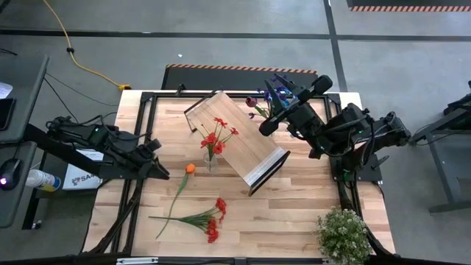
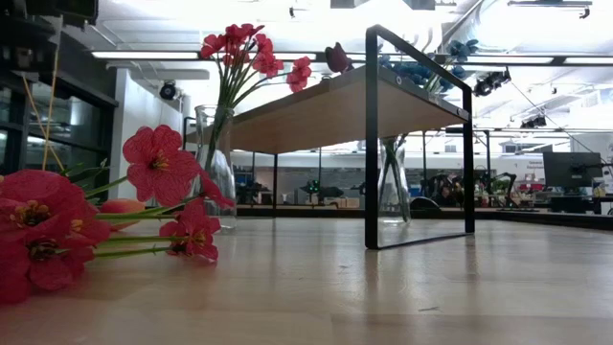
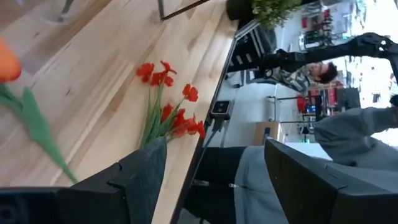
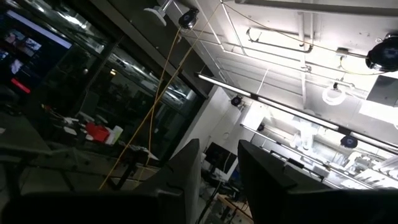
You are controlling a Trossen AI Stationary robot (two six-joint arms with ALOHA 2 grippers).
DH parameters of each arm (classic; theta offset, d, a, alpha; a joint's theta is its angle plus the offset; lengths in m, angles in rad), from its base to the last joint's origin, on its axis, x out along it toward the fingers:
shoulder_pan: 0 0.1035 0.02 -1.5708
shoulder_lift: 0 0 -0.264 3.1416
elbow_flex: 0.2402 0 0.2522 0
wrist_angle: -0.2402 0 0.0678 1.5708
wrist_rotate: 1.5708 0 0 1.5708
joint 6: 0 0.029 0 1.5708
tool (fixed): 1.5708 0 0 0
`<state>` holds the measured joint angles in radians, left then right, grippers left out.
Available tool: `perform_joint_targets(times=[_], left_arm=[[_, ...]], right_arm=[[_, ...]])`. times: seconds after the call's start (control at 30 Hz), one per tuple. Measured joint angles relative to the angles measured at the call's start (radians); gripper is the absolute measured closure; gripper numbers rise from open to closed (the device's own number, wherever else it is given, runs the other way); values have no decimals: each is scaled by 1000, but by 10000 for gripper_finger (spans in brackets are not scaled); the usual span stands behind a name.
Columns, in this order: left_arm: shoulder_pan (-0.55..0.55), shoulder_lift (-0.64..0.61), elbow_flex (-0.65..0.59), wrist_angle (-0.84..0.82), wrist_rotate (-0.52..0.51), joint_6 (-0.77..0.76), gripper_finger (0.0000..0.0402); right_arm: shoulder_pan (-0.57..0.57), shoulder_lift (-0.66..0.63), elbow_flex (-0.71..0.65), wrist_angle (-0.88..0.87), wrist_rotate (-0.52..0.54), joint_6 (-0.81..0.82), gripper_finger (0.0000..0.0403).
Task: Pick and place flowers into a vace then onto a shelf
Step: Put the light orange flower into the bottom transparent vase
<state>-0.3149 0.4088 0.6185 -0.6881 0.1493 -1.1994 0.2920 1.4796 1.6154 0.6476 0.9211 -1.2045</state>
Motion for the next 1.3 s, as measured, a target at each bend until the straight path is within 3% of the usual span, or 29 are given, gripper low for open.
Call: perform_joint_targets(times=[0.33,0.8,1.3], left_arm=[[0,138,27,-124,82,-91,98],[0,355,37,-183,81,-115,98],[0,487,37,-182,36,-83,98]], right_arm=[[0,0,0,0,0,0,304],[0,0,0,-2,0,0,304],[0,0,0,-45,0,54,304]])
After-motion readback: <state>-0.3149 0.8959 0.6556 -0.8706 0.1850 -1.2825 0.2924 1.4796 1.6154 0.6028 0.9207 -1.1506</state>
